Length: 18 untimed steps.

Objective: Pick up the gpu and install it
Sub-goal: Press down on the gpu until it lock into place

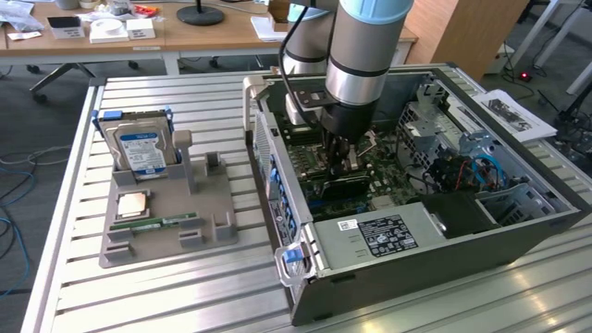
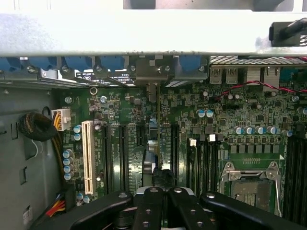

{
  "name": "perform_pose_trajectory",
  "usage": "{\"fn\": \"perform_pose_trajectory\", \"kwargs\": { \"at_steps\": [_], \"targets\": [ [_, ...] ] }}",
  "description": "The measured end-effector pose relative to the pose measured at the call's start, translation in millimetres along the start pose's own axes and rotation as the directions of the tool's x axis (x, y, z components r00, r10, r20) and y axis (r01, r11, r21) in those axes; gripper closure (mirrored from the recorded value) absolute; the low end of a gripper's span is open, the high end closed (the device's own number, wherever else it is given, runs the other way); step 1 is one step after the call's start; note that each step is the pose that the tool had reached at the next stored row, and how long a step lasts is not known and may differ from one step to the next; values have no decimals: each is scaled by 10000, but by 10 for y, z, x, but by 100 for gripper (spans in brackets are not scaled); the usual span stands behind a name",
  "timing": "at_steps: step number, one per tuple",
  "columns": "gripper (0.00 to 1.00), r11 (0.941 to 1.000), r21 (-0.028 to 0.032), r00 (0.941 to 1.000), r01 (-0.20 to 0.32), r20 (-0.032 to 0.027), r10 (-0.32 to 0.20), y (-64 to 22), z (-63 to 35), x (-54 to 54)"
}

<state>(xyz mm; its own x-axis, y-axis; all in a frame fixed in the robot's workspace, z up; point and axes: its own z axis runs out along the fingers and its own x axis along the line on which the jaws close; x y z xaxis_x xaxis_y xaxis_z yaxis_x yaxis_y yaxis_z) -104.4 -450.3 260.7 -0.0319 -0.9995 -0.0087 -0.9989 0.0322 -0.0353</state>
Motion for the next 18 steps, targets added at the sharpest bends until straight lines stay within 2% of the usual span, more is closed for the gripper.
{"fn": "perform_pose_trajectory", "kwargs": {
  "at_steps": [18],
  "targets": [
    [89, 10000, 2, 10000, -1, 4, 1, 11, 4, 0]
  ]
}}
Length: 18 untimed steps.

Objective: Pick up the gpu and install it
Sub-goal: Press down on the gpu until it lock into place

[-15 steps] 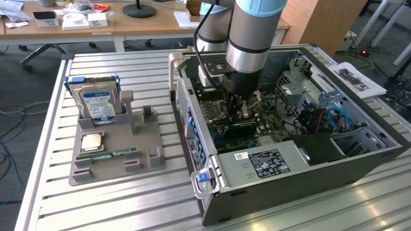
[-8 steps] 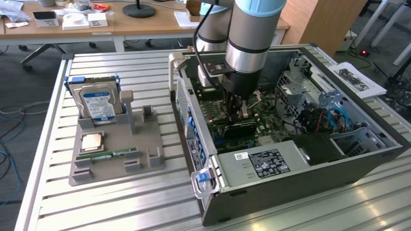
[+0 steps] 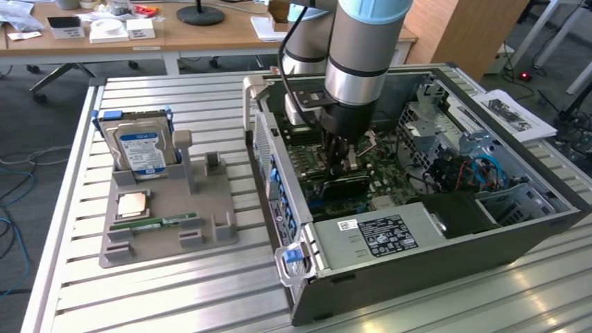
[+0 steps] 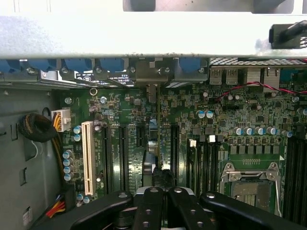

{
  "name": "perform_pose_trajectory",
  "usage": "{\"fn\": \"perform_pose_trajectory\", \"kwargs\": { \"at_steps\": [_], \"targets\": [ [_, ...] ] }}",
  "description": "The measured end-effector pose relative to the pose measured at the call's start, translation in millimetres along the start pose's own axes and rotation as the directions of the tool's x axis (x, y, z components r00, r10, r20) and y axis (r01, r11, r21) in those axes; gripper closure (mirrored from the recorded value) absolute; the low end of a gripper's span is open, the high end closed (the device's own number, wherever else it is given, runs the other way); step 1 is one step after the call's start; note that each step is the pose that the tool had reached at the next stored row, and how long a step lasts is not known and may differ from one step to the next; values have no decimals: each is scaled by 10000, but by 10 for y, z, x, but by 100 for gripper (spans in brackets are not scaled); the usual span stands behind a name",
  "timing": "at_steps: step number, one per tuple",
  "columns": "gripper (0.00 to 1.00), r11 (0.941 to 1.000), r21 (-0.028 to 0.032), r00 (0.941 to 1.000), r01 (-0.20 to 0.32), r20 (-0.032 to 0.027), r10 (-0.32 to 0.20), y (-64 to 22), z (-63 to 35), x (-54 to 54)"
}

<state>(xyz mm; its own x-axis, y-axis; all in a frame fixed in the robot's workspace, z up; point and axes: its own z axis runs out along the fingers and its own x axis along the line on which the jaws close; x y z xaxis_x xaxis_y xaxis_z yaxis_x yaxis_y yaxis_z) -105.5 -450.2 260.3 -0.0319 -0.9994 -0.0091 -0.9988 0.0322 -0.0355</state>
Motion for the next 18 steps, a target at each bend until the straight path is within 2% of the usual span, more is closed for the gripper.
{"fn": "perform_pose_trajectory", "kwargs": {
  "at_steps": [18],
  "targets": [
    [89, 10000, 0, 10000, 0, 1, 0, 0, 1, 0]
  ]
}}
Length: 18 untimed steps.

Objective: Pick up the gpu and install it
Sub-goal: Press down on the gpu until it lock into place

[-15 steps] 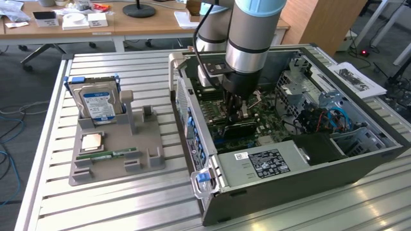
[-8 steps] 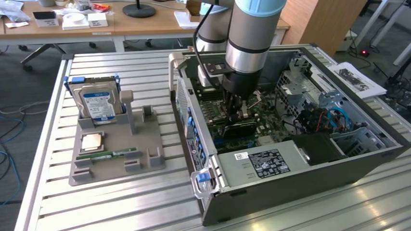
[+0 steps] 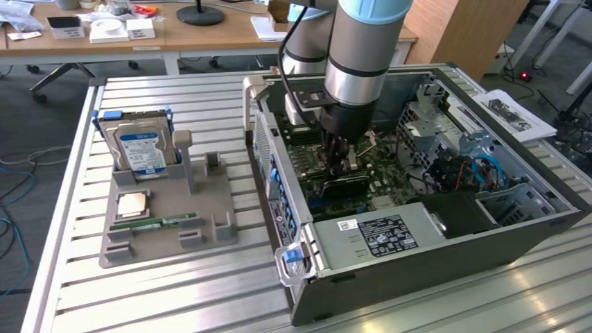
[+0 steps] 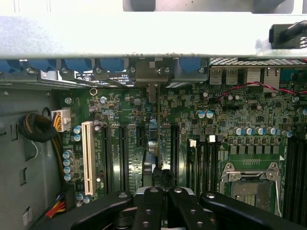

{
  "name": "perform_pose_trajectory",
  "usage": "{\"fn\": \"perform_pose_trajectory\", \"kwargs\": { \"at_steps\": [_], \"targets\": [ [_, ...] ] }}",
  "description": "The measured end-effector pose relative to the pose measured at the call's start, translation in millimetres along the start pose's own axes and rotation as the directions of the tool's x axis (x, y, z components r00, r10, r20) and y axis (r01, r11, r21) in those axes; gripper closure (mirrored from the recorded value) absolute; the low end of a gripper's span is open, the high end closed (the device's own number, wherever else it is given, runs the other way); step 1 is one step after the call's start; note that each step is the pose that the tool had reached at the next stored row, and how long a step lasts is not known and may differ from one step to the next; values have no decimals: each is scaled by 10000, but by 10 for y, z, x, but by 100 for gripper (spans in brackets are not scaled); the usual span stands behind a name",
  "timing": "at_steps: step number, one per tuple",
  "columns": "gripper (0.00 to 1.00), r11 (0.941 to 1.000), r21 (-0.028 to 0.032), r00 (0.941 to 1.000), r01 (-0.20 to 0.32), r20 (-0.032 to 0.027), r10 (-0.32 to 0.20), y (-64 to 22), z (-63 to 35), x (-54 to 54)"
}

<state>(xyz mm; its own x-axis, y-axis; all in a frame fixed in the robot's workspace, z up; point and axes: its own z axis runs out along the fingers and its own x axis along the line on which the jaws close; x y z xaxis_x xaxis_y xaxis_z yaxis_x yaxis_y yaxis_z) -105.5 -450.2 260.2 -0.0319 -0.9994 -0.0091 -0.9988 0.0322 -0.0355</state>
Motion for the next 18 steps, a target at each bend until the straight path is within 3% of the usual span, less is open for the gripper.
{"fn": "perform_pose_trajectory", "kwargs": {
  "at_steps": [18],
  "targets": [
    [89, 10000, 0, 10000, -1, 0, 1, 0, 0, 0]
  ]
}}
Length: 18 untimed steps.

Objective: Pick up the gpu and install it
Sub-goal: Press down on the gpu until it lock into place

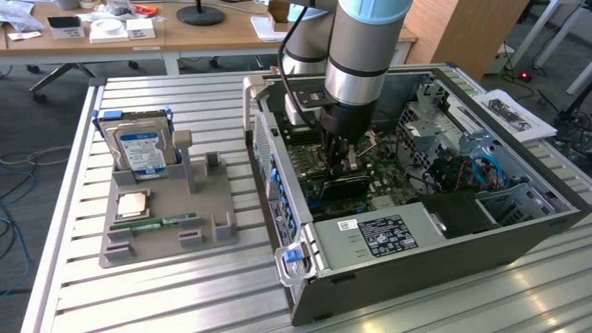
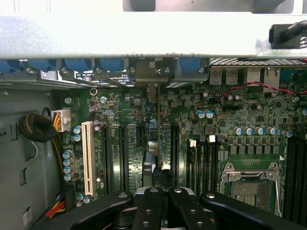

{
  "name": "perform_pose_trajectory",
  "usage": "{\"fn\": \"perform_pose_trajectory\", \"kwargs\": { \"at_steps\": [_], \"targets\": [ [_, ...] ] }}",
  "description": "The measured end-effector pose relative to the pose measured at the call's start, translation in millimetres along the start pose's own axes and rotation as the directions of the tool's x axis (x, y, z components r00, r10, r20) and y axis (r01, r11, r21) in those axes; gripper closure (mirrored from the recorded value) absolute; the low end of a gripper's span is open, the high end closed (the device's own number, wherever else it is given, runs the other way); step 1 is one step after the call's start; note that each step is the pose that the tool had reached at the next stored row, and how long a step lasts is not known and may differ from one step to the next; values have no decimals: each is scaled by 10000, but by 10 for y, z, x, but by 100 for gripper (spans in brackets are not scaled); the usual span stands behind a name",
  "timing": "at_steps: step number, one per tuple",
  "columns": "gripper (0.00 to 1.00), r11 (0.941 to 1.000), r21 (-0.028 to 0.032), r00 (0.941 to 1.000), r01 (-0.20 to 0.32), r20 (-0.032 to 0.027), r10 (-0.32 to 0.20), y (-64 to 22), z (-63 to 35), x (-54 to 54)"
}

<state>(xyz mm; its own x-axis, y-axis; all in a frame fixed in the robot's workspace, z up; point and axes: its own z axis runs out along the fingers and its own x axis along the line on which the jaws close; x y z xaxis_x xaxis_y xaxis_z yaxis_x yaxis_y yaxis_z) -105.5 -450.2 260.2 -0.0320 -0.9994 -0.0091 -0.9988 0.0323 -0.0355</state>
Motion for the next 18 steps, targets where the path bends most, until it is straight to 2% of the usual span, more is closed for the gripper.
{"fn": "perform_pose_trajectory", "kwargs": {
  "at_steps": [3, 5, 7, 11, 18],
  "targets": [
    [89, 10000, -2, 10000, 1, 6, -1, 0, -5, -3],
    [89, 10000, -39, 10000, -3, 56, 3, 0, -23, -7],
    [89, 10000, -58, 10000, -2, 35, 2, -1, -57, -13],
    [89, 10000, -59, 10000, 8, 35, -8, 5, -113, -42],
    [89, 10000, -77, 10000, 22, 35, -21, 40, -266, -103]
  ]
}}
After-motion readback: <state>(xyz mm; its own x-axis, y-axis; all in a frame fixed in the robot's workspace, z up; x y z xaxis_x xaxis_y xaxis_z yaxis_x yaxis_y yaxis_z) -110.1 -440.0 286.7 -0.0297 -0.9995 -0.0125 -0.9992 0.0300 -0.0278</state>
